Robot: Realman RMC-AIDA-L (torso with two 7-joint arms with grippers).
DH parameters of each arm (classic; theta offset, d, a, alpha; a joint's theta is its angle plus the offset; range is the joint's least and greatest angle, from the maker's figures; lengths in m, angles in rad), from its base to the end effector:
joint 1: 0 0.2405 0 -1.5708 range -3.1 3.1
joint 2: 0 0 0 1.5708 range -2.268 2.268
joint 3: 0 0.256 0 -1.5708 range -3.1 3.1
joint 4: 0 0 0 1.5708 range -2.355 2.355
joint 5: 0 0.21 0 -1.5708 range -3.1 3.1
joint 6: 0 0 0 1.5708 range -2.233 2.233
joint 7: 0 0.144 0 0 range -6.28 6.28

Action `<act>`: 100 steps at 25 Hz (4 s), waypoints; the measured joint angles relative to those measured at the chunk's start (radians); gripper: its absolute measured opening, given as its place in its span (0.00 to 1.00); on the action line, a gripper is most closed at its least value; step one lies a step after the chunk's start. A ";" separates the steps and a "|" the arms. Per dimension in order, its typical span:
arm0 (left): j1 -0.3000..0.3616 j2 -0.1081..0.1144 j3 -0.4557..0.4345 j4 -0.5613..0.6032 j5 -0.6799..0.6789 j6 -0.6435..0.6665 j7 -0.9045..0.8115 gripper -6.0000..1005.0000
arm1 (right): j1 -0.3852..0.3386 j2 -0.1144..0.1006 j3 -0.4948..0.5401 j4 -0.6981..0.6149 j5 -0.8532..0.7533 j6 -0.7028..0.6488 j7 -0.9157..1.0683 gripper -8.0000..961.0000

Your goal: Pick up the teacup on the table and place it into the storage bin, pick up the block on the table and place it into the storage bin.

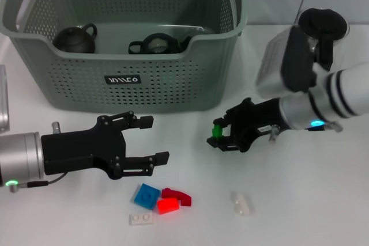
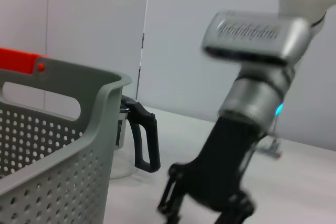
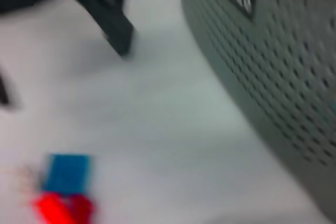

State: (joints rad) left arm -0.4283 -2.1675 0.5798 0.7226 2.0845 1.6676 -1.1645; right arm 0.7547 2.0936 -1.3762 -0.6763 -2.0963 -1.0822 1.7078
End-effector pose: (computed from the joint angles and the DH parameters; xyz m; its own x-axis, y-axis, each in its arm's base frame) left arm -0.2754 0.2868 -0.0156 0.8210 0.2229 0.5256 0.3622 -0.9150 -0.1777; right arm 0.1950 0.3796 -0.0881 0.9707 -0.2399 0.0156 -0.2320 -0.9515 -0.2023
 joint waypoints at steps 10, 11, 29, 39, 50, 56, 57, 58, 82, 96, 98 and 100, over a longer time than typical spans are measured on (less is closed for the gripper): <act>0.013 0.001 -0.039 0.004 0.000 0.003 0.000 0.84 | -0.157 0.001 0.263 -0.823 0.104 -0.697 0.389 0.46; 0.013 0.001 -0.042 0.005 0.000 0.004 0.000 0.84 | -0.144 0.000 0.294 -0.868 0.134 -0.721 0.425 0.46; -0.007 0.002 -0.036 0.003 -0.005 0.009 0.001 0.84 | 0.312 -0.030 0.384 -0.315 -0.188 -0.178 0.364 0.46; -0.008 0.003 -0.035 0.000 -0.001 0.011 -0.002 0.84 | 0.246 -0.022 0.350 -0.377 -0.176 -0.214 0.294 0.83; -0.002 0.006 -0.035 0.007 0.013 0.042 -0.006 0.84 | -0.066 -0.014 0.299 -0.812 -0.105 -0.870 0.230 0.86; -0.011 0.006 -0.034 0.002 0.014 0.040 -0.007 0.84 | -0.112 0.003 0.093 -0.827 -0.320 -0.870 0.308 0.86; -0.012 0.006 -0.034 0.001 0.014 0.039 -0.007 0.84 | -0.107 0.006 0.045 -0.809 -0.355 -0.852 0.326 0.86; -0.012 0.006 -0.033 0.000 0.014 0.038 -0.007 0.84 | -0.100 0.007 -0.007 -0.787 -0.375 -0.827 0.340 0.86; 0.005 0.000 -0.042 -0.002 0.006 0.025 -0.005 0.84 | 0.035 0.018 -0.509 -0.469 -0.390 -0.389 0.383 0.86; 0.001 0.001 -0.043 -0.020 0.006 0.005 -0.002 0.84 | 0.045 0.019 -0.530 -0.402 -0.389 -0.319 0.403 0.73; 0.001 0.001 -0.043 -0.020 0.006 0.004 -0.001 0.84 | 0.046 0.019 -0.531 -0.389 -0.388 -0.310 0.403 0.69; 0.001 0.002 -0.043 -0.020 0.006 0.003 -0.001 0.84 | 0.050 0.019 -0.531 -0.376 -0.388 -0.303 0.403 0.66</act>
State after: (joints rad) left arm -0.4274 -2.1659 0.5370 0.7025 2.0908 1.6704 -1.1658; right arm 0.8051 2.1123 -1.9075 -1.0525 -2.4842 -1.3850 2.1106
